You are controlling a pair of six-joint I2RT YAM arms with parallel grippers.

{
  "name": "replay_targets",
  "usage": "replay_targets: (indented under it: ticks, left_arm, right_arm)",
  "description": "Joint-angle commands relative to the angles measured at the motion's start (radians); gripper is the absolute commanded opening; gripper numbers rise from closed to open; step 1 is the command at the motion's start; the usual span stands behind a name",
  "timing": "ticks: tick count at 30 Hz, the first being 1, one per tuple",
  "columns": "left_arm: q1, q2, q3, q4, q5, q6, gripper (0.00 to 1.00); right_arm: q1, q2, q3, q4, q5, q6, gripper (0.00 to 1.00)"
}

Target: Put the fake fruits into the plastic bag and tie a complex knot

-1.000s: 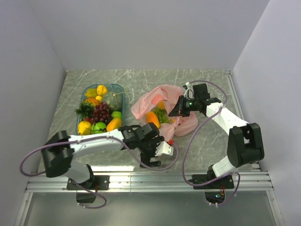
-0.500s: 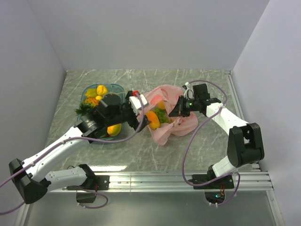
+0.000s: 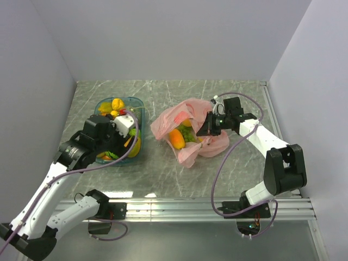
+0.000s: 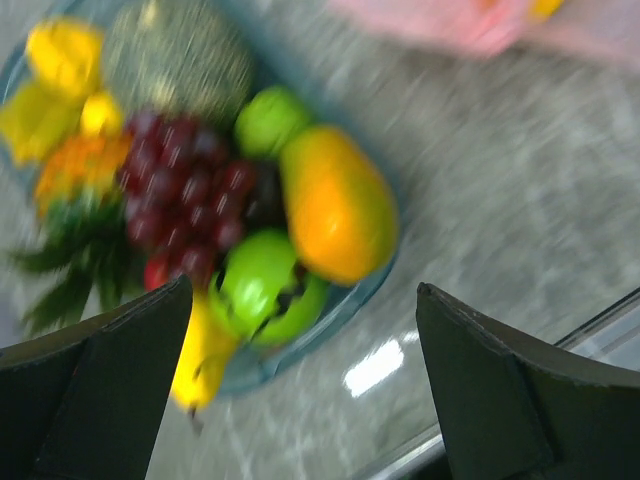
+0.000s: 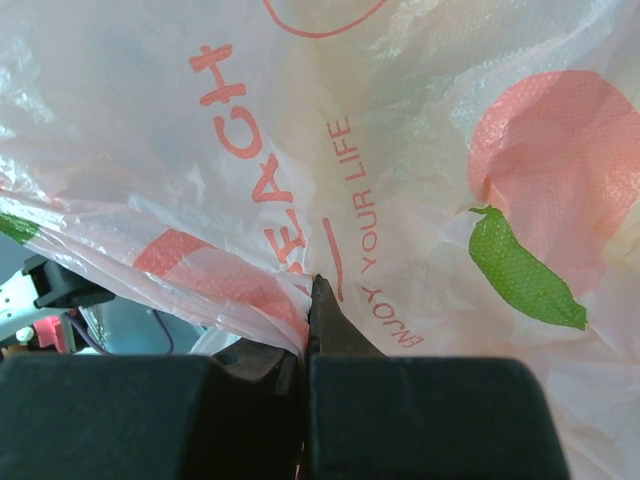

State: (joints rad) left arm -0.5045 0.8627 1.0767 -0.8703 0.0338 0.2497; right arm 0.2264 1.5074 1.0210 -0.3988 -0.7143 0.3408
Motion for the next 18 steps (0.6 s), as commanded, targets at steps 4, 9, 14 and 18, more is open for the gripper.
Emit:
replay_targets:
  ticks: [4, 9, 14, 18]
  left_arm:
    - [0.063, -0.005, -0.044, -0.208, -0.181, 0.025, 0.99]
    - [0.084, 0.053, -0.073, -0.182, -0.190, 0.029, 0.99]
    - [0.121, 0.157, -0.067, -0.128, -0.184, 0.057, 0.99]
    - [0.136, 0.223, -0.049, -0.114, -0.186, 0.051, 0.99]
  right_arm:
    - [0.011, -0.035, 0.036, -0.025, 0.015, -0.022, 0.00]
    - [0.016, -0.035, 0.036, -0.025, 0.016, -0.016, 0.00]
    - [0.017, -0.042, 0.028, -0.018, 0.016, -0.013, 0.00]
    - [0.016, -0.038, 0.033, -0.026, 0.012, -0.011, 0.00]
